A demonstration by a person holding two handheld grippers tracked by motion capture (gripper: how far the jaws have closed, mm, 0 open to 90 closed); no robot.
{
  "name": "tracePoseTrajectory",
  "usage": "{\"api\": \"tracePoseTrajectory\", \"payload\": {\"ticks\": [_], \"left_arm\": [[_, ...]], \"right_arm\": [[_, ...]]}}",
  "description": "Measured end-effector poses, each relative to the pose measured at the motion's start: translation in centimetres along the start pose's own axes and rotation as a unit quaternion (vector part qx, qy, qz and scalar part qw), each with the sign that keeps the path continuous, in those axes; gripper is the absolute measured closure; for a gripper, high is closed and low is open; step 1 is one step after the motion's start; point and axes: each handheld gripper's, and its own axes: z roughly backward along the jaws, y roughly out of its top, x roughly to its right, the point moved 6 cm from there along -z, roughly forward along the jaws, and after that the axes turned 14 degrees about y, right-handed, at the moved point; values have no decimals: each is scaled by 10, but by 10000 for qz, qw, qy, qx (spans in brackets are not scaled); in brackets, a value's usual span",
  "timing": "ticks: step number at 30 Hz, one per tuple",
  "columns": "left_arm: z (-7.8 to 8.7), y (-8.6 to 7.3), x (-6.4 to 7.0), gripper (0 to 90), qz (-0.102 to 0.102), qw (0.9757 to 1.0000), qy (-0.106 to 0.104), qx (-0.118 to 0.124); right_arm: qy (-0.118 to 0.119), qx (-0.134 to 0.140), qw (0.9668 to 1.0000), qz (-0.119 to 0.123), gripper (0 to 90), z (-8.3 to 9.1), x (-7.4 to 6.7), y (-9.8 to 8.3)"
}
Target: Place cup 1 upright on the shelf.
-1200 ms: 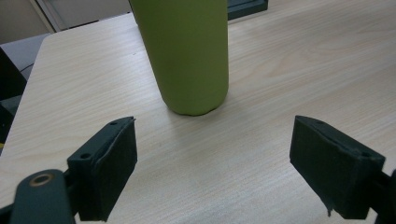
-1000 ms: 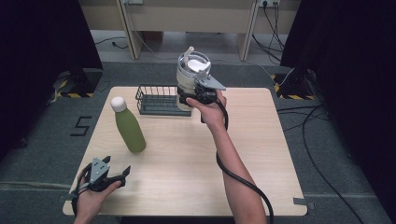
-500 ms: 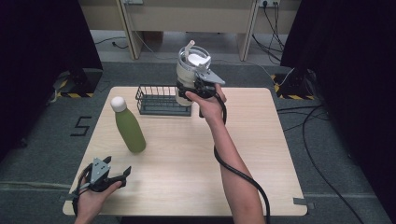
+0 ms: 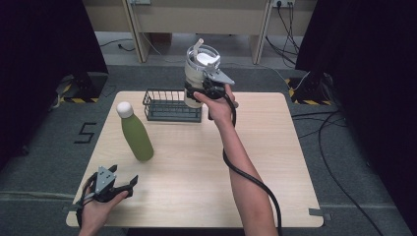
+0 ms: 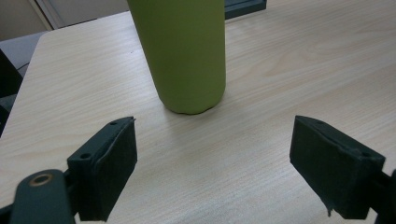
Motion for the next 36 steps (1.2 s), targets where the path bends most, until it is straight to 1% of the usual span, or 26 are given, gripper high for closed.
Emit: {"api": "tracePoseTrajectory", "payload": {"ticks": [6, 7, 20, 22, 28, 32, 36], "left_arm": [[0, 0, -1, 143, 16, 10000, 10, 4], [0, 0, -1, 143, 17, 10000, 10, 4], [0, 0, -1, 143, 25, 10000, 5, 4], [0, 0, -1, 144, 24, 10000, -1, 1], [0, -1, -1, 144, 27, 10000, 2, 0], [0, -1, -2, 143, 31, 10000, 1, -7], [0, -1, -2, 143, 34, 10000, -1, -3]], "right_arm": [[-19, 10, 10000, -58, 100, -4, 2, 3], [-40, 6, 10000, -26, 100, -5, 3, 4], [-121, 0, 9999, 10, 100, -15, 7, 8], [-141, -19, 9999, -33, 101, -17, 8, 8], [-161, -39, 9999, 13, 100, -26, 10, 9], [-170, -61, 9998, -10, 100, -34, 9, 9], [-167, -90, 9998, 51, 100, -41, 9, 10]]}}
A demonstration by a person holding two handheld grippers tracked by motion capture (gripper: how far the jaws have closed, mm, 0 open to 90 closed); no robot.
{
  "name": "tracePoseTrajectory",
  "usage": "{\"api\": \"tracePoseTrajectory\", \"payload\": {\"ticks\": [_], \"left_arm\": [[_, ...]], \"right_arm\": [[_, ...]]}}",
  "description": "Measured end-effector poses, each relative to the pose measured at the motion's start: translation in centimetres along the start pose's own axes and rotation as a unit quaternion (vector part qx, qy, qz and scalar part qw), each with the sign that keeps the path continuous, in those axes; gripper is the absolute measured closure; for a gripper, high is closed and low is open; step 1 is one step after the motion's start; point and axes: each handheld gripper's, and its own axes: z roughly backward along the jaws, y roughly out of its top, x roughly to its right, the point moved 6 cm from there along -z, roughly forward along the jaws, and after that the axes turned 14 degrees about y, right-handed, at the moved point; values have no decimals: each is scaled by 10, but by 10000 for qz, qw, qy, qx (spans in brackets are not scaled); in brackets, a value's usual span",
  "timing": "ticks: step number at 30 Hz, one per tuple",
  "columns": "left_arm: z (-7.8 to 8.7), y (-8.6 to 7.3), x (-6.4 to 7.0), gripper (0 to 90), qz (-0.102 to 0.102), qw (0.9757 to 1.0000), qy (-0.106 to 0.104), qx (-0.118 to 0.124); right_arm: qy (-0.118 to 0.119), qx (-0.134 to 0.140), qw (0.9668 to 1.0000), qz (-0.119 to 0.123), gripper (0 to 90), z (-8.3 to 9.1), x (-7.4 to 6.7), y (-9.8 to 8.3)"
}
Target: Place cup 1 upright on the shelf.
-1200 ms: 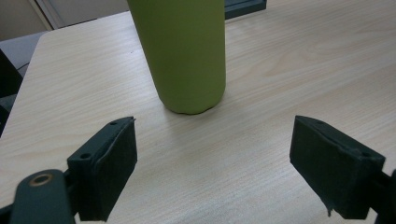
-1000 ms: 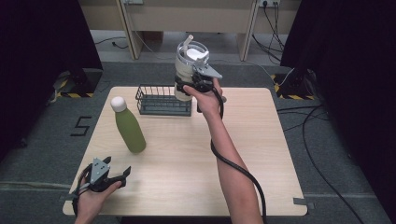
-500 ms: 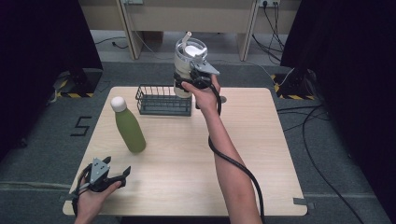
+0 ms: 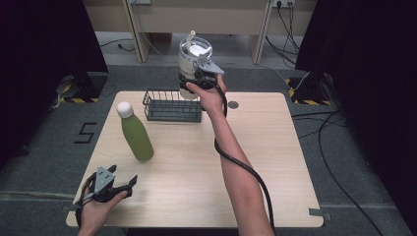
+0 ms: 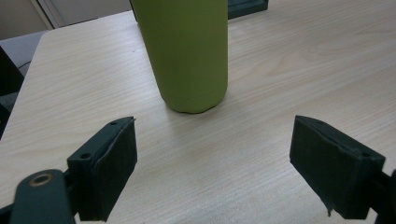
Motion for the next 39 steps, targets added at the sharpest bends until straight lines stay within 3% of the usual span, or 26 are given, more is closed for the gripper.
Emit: {"api": "tracePoseTrajectory", "payload": {"ticks": [22, 29, 39], "left_arm": [[0, -1, 0, 143, 32, 10000, -16, 22], [1, -1, 1, 143, 14, 10000, -36, 24], [1, -2, 1, 144, 6, 10000, -57, 1]], "right_arm": [[-169, -237, 9995, -96, 100, -38, 8, -18], [-218, -379, 9990, 19, 100, -44, 9, -25], [-284, -470, 9985, -64, 100, -49, 15, -38]]}}
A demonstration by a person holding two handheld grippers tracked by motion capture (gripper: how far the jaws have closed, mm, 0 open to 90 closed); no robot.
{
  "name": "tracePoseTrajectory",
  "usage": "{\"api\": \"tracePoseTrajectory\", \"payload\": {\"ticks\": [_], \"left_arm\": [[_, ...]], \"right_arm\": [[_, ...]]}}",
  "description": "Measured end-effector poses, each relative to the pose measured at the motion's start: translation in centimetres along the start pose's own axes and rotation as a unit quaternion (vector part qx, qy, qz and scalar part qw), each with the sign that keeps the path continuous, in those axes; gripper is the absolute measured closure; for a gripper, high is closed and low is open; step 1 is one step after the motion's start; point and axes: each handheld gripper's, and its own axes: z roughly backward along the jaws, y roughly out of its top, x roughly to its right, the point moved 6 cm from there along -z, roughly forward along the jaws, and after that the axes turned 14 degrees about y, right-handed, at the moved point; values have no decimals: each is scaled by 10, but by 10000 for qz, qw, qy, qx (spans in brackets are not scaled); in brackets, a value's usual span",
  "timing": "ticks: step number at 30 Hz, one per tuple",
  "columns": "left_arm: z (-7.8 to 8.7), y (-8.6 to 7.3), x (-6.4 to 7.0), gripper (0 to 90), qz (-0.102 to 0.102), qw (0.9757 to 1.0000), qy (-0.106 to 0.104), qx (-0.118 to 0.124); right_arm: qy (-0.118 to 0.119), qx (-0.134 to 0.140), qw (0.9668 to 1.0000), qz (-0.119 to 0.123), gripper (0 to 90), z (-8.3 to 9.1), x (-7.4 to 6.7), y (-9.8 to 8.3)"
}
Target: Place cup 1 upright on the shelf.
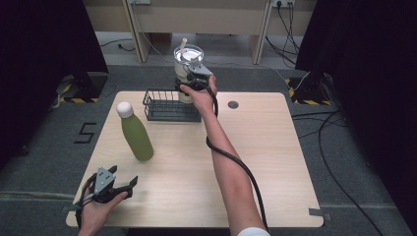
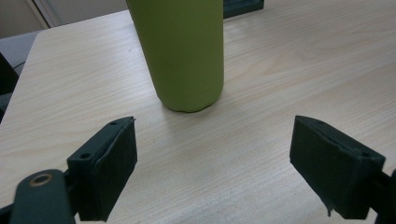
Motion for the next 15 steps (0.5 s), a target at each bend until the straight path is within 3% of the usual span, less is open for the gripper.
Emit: {"api": "tracePoseTrajectory", "payload": {"ticks": [15], "left_arm": [[0, 0, 0, 144, 12, 10000, -8, -5]], "right_arm": [[-3, -172, 9999, 8, 100, -6, 1, -13]]}}
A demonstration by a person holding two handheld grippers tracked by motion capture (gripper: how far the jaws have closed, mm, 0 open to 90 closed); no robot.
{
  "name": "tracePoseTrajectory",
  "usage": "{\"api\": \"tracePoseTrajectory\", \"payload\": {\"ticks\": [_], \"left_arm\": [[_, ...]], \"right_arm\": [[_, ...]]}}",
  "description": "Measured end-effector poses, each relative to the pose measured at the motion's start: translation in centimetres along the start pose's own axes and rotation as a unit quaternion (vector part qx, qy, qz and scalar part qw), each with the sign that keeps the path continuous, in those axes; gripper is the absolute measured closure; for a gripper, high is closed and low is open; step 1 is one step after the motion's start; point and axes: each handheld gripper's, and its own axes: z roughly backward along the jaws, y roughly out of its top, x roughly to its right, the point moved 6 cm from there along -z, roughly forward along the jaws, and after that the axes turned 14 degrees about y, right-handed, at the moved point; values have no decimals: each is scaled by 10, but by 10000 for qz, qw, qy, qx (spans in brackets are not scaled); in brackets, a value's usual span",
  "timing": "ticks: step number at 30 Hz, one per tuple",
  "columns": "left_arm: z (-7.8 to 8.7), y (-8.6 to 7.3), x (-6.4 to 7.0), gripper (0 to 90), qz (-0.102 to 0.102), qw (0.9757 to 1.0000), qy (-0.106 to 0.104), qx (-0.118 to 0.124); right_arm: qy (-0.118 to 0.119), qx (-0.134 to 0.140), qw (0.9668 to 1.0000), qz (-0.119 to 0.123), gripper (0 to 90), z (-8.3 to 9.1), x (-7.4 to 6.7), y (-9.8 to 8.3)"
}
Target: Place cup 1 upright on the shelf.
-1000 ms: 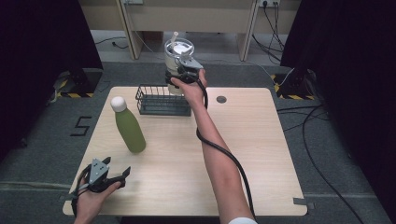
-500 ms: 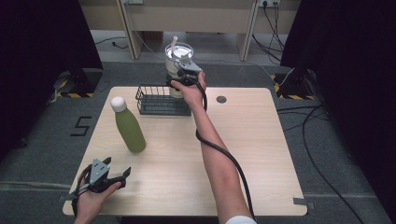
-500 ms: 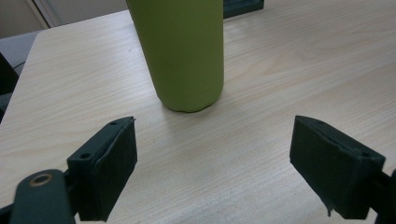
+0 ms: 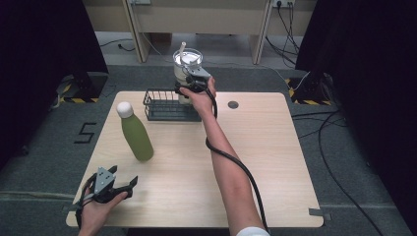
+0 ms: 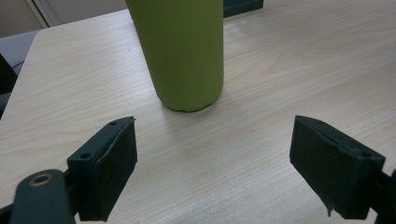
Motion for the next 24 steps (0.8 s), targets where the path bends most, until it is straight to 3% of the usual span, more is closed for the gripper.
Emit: {"api": "tracePoseTrajectory", "payload": {"ticks": [15, 24], "left_arm": [[0, -1, -1, 144, -8, 10000, -11, -9], [-1, -1, -1, 144, -9, 10000, -9, -16]], "right_arm": [[-25, -265, 9996, -36, 99, -11, 2, -22], [-80, -282, 9996, 15, 98, -14, 3, -28]]}}
